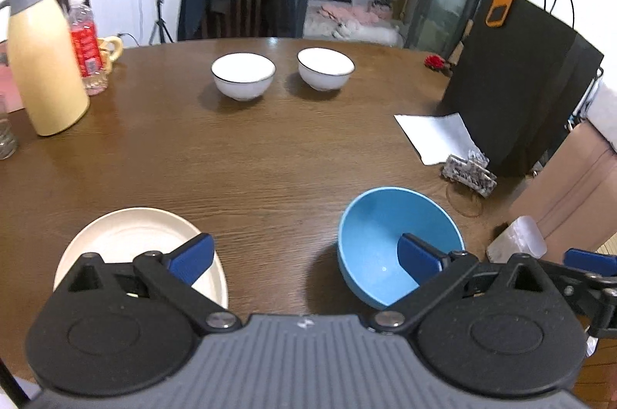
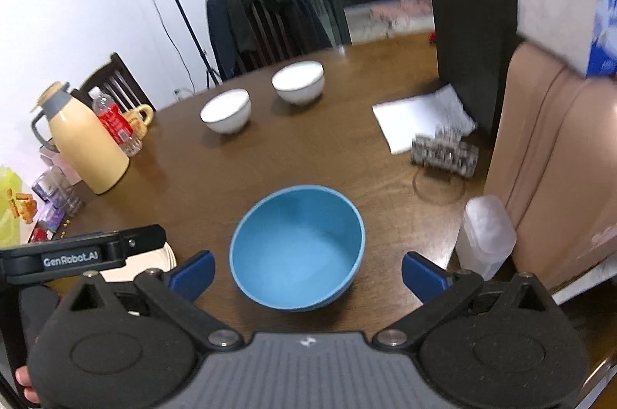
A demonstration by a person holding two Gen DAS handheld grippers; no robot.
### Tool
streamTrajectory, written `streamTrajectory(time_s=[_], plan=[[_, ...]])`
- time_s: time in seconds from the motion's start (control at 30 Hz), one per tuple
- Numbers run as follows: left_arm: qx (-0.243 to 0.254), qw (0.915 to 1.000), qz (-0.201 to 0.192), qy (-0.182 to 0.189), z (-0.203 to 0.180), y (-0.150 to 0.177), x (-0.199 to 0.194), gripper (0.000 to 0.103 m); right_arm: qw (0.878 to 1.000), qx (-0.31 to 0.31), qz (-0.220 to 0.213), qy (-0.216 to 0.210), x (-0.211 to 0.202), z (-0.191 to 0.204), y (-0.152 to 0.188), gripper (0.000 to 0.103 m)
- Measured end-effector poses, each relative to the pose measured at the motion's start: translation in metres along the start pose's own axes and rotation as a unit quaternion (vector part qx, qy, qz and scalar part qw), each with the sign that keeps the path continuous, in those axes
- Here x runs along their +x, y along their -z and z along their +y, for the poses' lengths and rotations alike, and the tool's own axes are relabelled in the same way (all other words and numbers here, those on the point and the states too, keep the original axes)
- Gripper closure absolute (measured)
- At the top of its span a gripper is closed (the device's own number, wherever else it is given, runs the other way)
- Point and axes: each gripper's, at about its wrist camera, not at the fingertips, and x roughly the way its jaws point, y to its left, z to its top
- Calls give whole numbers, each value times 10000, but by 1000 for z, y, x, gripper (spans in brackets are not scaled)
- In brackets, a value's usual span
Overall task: Organize plates and bowls
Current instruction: 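Open both grippers to release the blue bowl rim, then withdraw both grippers up and back from the blue bowl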
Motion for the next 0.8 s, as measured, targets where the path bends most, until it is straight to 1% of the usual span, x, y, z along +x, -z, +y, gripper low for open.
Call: streamTrajectory(time_s=[0.1, 0.17, 0.23, 0.43, 0.67, 0.73, 0.8], plan=[[56, 9996, -255, -97, 3, 10, -14, 0, 9986, -304, -429, 62, -18, 11, 9, 0], [37, 9994, -343, -70, 6, 18, -22, 0, 9964, -479, -684, 134, -26, 18, 15, 0], [2, 9991, -426, -69, 9, 24, -29, 0, 9949, -615, -796, 94, -30, 24, 18, 0], [-10, 9971, -696, -305, 13, 28, -48, 0, 9927, -819, -876, 148, -34, 42, 21, 0], [-163, 9950, -827, -534, 25, 31, -67, 0, 9941, -701, -812, -177, -34, 48, 23, 0], [-231, 9942, -855, -605, 28, 31, -72, 0, 9942, -653, -765, -391, -34, 48, 23, 0], [-260, 9938, -868, -647, 31, 31, -76, 0, 9941, -711, -731, -378, -33, 53, 24, 0]])
